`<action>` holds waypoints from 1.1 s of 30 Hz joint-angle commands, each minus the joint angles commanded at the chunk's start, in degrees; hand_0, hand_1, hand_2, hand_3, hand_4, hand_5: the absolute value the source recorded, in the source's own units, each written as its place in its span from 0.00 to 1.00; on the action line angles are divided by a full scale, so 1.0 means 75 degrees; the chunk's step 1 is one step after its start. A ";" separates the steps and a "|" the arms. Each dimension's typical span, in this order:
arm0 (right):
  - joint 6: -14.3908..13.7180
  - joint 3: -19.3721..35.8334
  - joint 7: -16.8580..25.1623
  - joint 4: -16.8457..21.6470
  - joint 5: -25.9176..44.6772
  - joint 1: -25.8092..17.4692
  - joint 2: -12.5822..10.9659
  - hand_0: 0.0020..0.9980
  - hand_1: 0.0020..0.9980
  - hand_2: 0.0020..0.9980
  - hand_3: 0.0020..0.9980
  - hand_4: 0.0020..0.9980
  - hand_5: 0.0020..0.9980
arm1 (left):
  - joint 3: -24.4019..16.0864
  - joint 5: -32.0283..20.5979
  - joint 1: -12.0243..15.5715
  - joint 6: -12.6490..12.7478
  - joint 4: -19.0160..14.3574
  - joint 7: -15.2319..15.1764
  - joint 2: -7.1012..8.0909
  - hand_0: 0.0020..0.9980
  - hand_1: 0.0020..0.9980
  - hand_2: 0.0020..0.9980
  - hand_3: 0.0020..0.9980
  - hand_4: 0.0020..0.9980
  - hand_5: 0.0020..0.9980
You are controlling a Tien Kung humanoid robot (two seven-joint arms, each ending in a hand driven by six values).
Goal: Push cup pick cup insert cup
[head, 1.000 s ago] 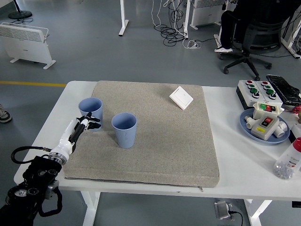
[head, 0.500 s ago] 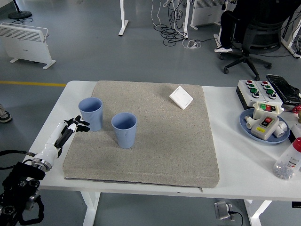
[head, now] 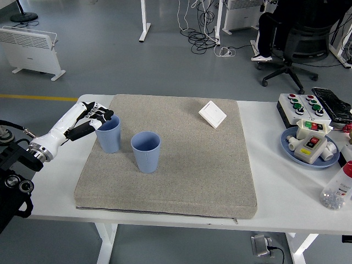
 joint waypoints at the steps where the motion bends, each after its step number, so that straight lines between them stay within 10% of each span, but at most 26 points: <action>1: -0.0001 0.0003 -0.0002 0.0000 -0.0001 -0.0002 0.0002 0.76 0.63 0.64 0.56 0.07 0.47 | 0.0083 0.0256 -0.0121 -0.0059 0.0001 0.0032 0.0008 0.76 0.77 0.82 0.79 0.91 0.73; 18: -0.0004 -0.0102 -0.0028 0.0000 0.0024 -0.0033 0.0006 0.76 0.63 0.64 0.56 0.08 0.47 | 0.2749 0.2259 -0.2683 -0.1678 0.1535 0.0614 -0.0485 0.86 0.91 1.00 0.96 0.98 0.62; 33: -0.0017 -0.0186 -0.0016 0.0000 0.0048 -0.0012 -0.0039 0.76 0.63 0.64 0.56 0.08 0.47 | 0.3518 0.2924 -0.3349 -0.1945 0.2773 0.0520 -0.1086 0.79 0.86 0.99 0.94 0.98 0.53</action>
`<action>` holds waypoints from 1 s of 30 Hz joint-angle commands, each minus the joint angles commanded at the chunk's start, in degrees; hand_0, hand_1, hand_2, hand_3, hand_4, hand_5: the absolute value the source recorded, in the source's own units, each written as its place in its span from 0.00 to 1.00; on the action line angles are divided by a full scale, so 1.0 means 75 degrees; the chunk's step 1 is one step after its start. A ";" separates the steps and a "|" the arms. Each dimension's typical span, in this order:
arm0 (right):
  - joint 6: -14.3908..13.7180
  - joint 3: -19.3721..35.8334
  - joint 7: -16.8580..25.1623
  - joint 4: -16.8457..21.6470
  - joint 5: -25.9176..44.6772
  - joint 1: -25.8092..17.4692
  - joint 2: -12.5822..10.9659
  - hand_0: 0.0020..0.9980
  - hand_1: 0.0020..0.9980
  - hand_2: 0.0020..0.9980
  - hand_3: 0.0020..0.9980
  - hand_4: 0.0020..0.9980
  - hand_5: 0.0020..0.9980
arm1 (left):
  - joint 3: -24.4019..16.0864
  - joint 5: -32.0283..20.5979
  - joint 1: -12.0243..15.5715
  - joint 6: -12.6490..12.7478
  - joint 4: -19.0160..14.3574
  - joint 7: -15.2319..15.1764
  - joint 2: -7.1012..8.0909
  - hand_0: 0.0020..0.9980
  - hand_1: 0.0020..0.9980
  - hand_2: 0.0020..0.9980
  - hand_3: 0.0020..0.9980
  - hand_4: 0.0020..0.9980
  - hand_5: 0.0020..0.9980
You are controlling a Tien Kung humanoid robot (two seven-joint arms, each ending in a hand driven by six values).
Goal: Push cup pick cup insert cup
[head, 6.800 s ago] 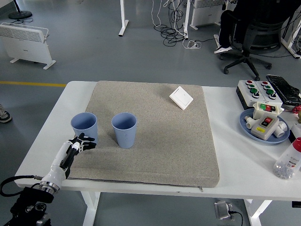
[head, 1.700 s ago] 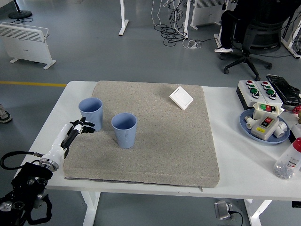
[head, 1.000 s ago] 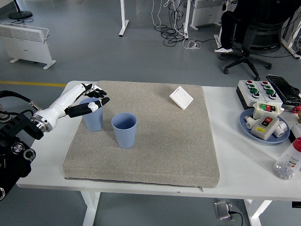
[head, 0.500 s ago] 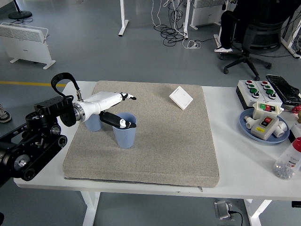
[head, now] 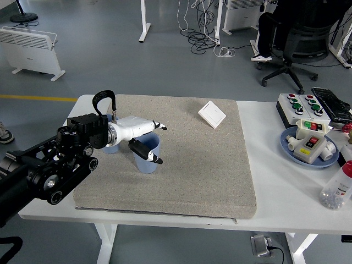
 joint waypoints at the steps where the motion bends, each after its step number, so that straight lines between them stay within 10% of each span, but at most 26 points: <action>1: 0.0000 -0.0001 -0.0001 0.0000 -0.0007 0.0002 -0.0003 0.76 0.63 0.64 0.56 0.08 0.47 | 0.0002 0.0011 -0.0017 0.0017 0.0086 -0.0018 -0.0031 0.79 0.86 0.99 0.94 0.98 0.53; 30: -0.0012 -0.0044 -0.0004 0.0000 -0.0032 -0.0038 -0.0018 0.76 0.63 0.64 0.56 0.08 0.47 | -0.0062 0.0142 -0.0079 0.0303 0.0733 -0.0319 -0.0164 0.44 0.64 0.76 0.69 0.72 0.16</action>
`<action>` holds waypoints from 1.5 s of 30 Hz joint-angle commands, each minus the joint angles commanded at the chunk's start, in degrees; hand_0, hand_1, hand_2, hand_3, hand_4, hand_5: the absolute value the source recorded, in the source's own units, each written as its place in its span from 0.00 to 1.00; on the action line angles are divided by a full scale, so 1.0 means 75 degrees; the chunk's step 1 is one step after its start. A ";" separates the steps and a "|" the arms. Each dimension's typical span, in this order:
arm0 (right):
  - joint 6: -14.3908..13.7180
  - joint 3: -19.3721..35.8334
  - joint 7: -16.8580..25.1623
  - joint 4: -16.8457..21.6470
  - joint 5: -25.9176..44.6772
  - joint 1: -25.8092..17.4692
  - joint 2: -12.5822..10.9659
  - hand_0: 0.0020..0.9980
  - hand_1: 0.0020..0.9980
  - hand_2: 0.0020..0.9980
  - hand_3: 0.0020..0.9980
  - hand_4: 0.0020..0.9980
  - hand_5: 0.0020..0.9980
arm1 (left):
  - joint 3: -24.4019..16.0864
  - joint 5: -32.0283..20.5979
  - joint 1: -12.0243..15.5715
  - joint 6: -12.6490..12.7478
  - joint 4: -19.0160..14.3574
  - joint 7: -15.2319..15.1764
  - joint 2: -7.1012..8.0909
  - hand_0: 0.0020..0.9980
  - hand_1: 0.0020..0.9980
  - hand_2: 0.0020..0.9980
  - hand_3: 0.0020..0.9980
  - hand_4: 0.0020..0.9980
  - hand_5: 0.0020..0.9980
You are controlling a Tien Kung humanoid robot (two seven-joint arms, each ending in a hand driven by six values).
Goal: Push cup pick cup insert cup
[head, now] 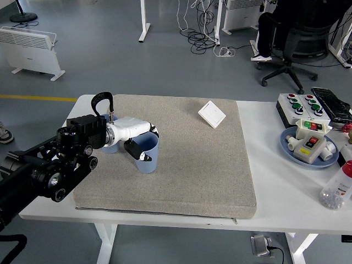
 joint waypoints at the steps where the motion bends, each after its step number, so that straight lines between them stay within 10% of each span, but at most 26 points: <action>1: -0.0001 -0.0001 0.0000 0.0000 0.0002 -0.0003 0.0000 0.76 0.63 0.64 0.56 0.08 0.47 | 0.0002 0.0009 0.0002 0.0008 0.0010 -0.0018 0.0001 0.44 0.64 0.76 0.69 0.72 0.16; 23: 0.0002 -0.0015 0.0011 0.0000 0.0039 -0.0007 -0.0002 0.76 0.63 0.64 0.56 0.08 0.47 | 0.0039 0.0068 0.0054 -0.0219 -0.0398 0.0041 0.0182 0.45 0.58 0.69 0.60 0.60 0.01; 36: -0.0001 0.0054 0.0024 0.0000 0.0063 -0.0004 -0.0015 0.76 0.63 0.64 0.56 0.08 0.47 | -0.0402 -0.0417 -0.0319 -0.0930 -0.1761 0.0587 0.0936 0.46 0.58 0.66 0.58 0.60 0.01; 45: -0.0006 0.0064 0.0026 0.0000 0.0085 -0.0003 -0.0031 0.76 0.63 0.64 0.56 0.08 0.47 | -0.1040 -0.0220 -0.0972 -0.1156 -0.1584 0.0731 0.1474 0.47 0.58 0.66 0.59 0.59 0.00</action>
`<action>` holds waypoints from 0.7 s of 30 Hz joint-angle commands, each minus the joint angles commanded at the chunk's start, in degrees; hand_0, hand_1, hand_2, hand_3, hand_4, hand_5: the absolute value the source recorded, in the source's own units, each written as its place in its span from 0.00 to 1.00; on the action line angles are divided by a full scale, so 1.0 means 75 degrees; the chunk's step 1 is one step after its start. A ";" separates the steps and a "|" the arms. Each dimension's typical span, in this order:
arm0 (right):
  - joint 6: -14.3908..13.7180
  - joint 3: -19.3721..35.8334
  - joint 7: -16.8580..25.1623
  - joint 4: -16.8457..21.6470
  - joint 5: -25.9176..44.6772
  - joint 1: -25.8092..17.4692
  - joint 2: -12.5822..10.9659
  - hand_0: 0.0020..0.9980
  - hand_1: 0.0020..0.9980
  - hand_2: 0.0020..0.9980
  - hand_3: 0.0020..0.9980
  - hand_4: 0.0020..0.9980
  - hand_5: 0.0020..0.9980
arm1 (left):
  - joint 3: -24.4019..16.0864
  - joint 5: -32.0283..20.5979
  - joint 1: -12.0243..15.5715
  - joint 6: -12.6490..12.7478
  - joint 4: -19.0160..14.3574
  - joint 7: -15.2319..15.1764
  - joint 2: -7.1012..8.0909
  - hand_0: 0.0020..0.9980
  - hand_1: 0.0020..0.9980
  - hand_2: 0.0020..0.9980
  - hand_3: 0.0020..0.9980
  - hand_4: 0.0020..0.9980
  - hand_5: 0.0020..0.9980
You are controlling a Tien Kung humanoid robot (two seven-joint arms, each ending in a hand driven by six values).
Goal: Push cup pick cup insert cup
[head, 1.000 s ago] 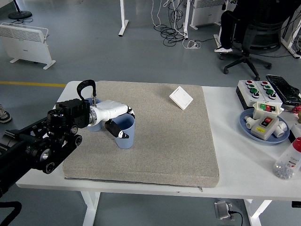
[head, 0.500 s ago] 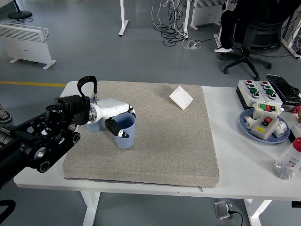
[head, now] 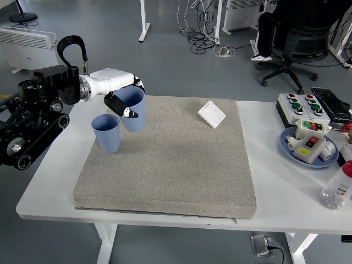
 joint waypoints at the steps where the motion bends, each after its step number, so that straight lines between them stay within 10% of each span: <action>1: 0.0000 -0.0001 -0.0001 0.0000 0.0005 -0.0001 -0.0003 0.76 0.63 0.64 0.56 0.08 0.47 | -0.0021 0.0086 -0.0072 -0.0012 0.0103 0.0003 0.0032 0.47 0.58 0.66 0.59 0.59 0.00; 21: -0.0009 -0.0028 0.0002 0.0000 -0.0022 -0.0005 0.0002 0.76 0.62 0.64 0.56 0.08 0.47 | 0.0309 0.0864 -0.0462 0.0165 0.1810 -0.0252 -0.0350 0.48 0.59 0.66 0.58 0.57 0.00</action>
